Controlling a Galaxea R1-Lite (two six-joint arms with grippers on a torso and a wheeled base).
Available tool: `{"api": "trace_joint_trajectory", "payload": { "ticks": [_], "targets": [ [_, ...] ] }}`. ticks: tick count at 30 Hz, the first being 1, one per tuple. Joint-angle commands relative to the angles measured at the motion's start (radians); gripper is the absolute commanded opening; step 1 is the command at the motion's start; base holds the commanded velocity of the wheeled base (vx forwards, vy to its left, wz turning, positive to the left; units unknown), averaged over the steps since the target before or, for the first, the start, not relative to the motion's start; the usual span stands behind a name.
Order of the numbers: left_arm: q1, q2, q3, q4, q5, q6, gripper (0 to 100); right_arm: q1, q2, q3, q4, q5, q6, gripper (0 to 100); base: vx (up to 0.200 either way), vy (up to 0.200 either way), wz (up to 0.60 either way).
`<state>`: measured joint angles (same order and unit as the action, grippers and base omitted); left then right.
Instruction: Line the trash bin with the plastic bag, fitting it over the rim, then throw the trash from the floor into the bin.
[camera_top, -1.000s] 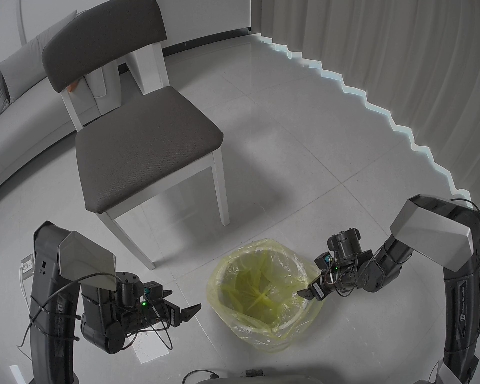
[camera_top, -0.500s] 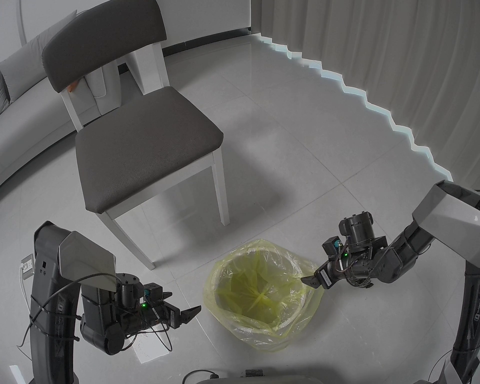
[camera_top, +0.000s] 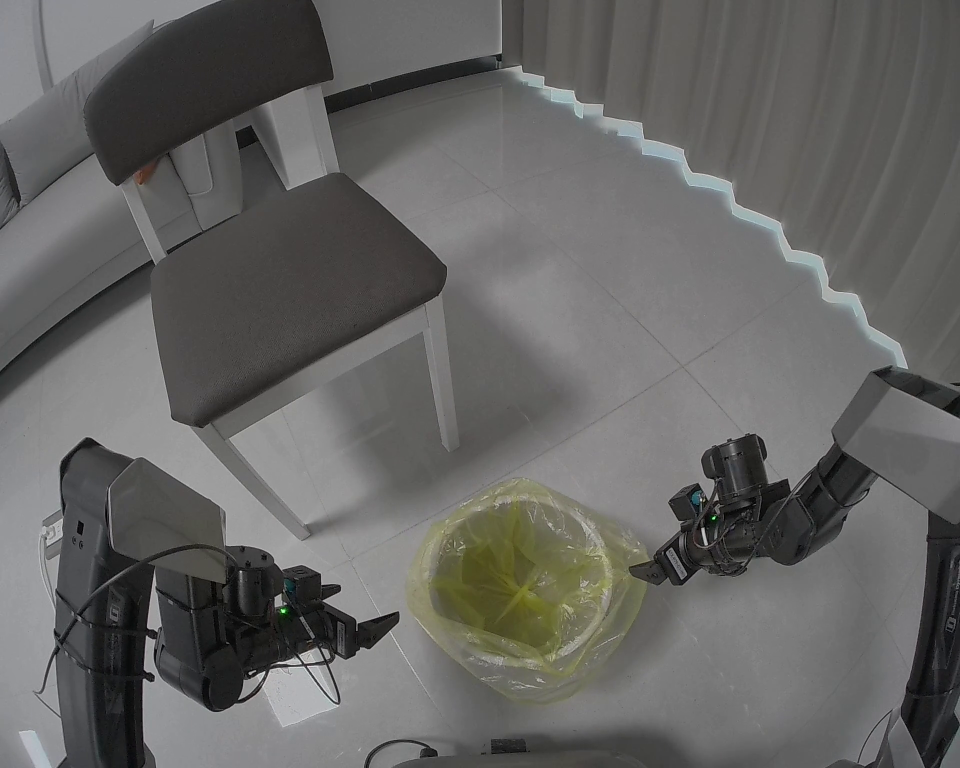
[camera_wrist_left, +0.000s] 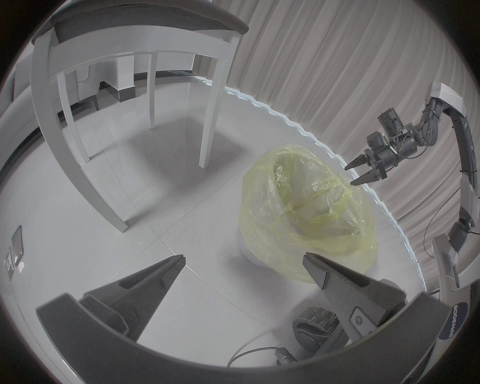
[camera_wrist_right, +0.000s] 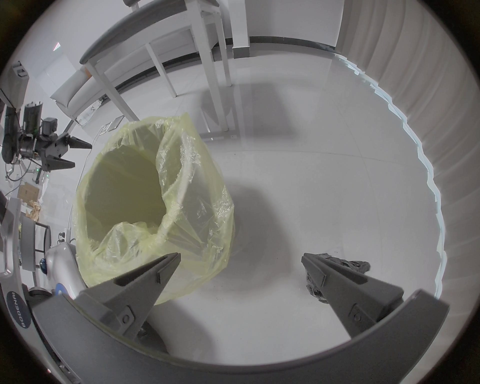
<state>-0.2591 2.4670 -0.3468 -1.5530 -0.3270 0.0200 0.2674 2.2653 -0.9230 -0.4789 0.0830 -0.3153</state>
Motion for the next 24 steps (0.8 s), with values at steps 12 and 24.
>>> {"api": "trace_joint_trajectory", "payload": {
  "ticks": [12,24],
  "targets": [
    [0.003,-0.031,0.008,-0.018,0.009,-0.006,100,0.007,0.221,-0.309,0.253,-0.012,-0.065,100,0.0,0.0,0.0],
    [0.017,-0.016,0.003,-0.018,0.003,-0.011,100,-0.123,0.037,-0.185,0.26,0.0,-0.074,100,0.0,0.0,0.0]
  ]
}}
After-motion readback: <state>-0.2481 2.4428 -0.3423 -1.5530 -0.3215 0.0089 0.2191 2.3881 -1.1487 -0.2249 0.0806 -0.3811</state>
